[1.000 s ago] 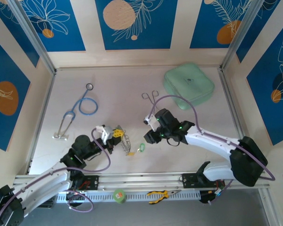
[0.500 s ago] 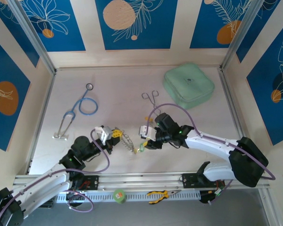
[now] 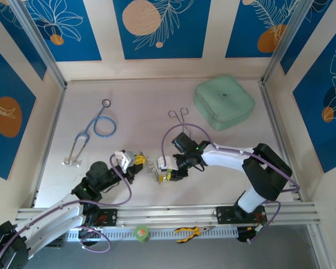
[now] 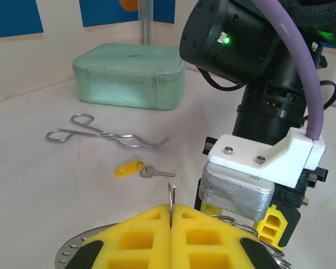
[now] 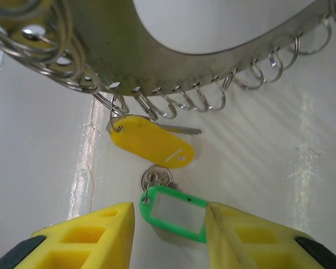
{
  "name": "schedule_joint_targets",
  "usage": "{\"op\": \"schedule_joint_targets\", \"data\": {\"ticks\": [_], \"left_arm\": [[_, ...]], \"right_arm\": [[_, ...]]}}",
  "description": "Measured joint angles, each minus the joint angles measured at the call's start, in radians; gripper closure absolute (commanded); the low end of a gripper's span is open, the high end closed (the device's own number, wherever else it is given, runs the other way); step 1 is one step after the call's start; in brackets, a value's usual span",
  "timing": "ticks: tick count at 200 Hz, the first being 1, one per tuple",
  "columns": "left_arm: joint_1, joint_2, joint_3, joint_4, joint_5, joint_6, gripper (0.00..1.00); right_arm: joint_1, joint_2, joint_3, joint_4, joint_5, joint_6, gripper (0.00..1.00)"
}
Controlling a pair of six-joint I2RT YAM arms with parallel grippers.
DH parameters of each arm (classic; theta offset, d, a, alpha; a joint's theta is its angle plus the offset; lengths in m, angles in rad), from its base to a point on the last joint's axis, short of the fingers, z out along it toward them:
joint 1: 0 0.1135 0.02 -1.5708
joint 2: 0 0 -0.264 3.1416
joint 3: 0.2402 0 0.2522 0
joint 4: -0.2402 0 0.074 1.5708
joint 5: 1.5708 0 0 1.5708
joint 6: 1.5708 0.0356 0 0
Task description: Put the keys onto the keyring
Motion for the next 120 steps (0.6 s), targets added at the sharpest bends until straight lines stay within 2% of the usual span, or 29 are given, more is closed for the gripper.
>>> {"op": "schedule_joint_targets", "data": {"ticks": [51, 120], "left_arm": [[0.0, -0.013, 0.0, -0.004, -0.006, 0.0, 1.0], [0.0, -0.11, -0.006, -0.034, -0.057, 0.0, 1.0]], "right_arm": [[0.022, 0.053, 0.047, -0.065, -0.011, -0.028, 0.64], [0.039, 0.101, 0.076, -0.088, 0.005, -0.031, 0.71]]}}
